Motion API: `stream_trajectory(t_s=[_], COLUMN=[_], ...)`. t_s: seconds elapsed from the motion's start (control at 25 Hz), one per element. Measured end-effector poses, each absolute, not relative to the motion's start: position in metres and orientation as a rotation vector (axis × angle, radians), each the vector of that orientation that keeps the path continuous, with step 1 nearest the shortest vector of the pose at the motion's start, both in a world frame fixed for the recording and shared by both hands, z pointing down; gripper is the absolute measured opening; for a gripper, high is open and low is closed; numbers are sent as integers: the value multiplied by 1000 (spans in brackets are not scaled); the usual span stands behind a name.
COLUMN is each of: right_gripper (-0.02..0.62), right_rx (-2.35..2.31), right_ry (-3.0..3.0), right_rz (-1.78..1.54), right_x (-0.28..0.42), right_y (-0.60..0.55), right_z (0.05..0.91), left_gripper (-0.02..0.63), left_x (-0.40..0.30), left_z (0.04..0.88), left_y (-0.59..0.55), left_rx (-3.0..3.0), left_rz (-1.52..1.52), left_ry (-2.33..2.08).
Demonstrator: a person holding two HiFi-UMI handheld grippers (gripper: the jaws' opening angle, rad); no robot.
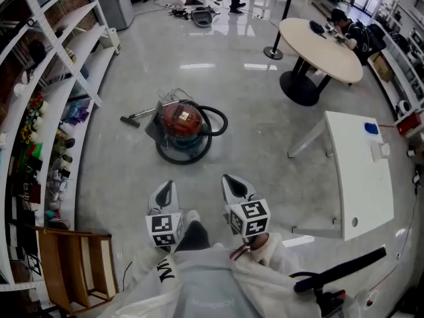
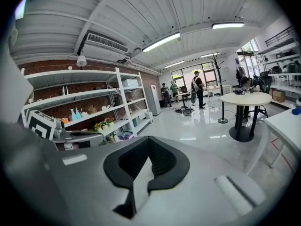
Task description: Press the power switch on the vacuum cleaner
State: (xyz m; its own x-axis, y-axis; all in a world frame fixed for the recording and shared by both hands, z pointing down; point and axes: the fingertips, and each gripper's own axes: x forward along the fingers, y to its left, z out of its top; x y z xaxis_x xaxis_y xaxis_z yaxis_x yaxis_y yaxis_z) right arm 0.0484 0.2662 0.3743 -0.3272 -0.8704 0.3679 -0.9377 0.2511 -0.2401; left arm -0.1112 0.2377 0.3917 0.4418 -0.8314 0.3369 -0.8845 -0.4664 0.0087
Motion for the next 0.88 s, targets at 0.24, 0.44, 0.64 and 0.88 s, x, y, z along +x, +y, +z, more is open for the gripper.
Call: stream_trajectory(t_s=[0.24,0.44,0.64,0.88], right_gripper=[0,0,0,0], right_rx=[1740,1748,1761,1785], right_ry=[-2332,-2316,-2298,-2288], right_rz=[634,640,641,623], right_x=[37,23,13,0], right_y=[228,196,168,140], right_z=[373,373,374,371], left_gripper=[0,0,0,0], left_x=[-121,-132,-140,-158], left_z=[390,392,396,401], left_y=[196,160,129,100], left_rx=[2522,2528,2535,2528], left_rz=[427,429,431,424], left_ry=[-1481,-1456,-1425,-1419])
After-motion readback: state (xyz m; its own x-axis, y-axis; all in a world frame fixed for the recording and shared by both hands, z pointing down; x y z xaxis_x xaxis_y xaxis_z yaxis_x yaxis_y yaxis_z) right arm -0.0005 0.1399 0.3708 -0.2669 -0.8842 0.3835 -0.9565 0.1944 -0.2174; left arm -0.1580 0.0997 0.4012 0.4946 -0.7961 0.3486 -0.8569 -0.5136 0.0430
